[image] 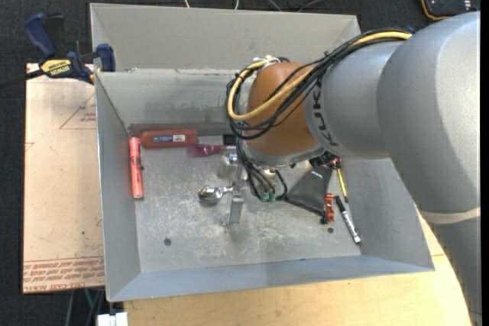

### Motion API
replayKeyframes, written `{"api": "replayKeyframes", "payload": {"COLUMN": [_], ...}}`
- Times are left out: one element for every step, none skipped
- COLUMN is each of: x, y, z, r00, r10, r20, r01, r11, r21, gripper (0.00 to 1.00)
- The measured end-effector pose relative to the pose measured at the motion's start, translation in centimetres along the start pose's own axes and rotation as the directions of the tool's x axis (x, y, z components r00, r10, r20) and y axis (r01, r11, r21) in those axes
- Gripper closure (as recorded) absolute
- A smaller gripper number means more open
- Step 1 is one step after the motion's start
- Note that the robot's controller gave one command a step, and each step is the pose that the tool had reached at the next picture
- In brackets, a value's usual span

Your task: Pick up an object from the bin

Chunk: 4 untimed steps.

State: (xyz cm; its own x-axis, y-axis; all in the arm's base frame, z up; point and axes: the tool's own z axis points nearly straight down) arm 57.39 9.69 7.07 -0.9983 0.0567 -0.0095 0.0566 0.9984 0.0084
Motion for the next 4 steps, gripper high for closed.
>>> {"api": "replayKeyframes", "payload": {"x": [0.32, 0.04, 0.16, 0.17], "y": [0.02, 0.08, 0.11, 0.11], "z": [-0.05, -0.02, -0.1, -0.13], "r00": [1.0, 1.0, 1.0, 1.0], "r10": [-0.004, 0.0, -0.002, -0.002], "r20": [-0.003, 0.0, 0.0, 0.0], "r01": [0.004, 0.0, 0.002, 0.002], "r11": [1.0, 1.0, 1.0, 1.0], "r21": [0.002, -0.001, -0.001, -0.001], "gripper": [0.0, 0.0, 1.0, 1.0]}}
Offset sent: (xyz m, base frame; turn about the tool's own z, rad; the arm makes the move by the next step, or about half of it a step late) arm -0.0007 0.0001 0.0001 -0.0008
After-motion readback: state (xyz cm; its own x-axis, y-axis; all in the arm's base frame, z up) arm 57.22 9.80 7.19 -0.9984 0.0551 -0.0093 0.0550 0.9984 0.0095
